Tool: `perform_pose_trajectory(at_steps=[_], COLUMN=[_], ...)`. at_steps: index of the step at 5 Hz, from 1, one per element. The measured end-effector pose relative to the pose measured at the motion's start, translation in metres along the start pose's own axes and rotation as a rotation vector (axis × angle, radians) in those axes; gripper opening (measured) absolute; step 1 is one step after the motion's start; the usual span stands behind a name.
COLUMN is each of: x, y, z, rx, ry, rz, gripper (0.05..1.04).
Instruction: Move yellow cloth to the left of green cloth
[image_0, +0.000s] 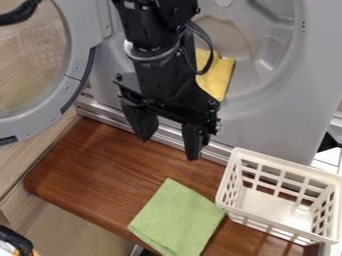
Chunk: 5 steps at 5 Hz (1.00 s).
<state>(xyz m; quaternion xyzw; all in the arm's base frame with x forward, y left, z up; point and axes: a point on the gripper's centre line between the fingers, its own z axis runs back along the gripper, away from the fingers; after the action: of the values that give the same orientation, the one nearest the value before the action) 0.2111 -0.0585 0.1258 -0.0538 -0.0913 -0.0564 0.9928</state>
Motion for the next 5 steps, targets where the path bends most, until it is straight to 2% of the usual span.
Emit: perform_pose_trajectory(at_steps=[1,2,3,4,5], x=[-0.001,0.015,0.036,0.058,0.09], y=[0.001,0.017,0.031,0.059,0.076], z=[-0.003,-0.016,-0.024,-0.039,-0.054], rx=[0.003,0.06,0.14,0.21,0.225], ry=[0.011,-0.02,-0.027,-0.034,-0.046], rz=[0.003,0.059,0.127,0.214,0.224], gripper=[0.999,0.999,0.999,0.999,0.999])
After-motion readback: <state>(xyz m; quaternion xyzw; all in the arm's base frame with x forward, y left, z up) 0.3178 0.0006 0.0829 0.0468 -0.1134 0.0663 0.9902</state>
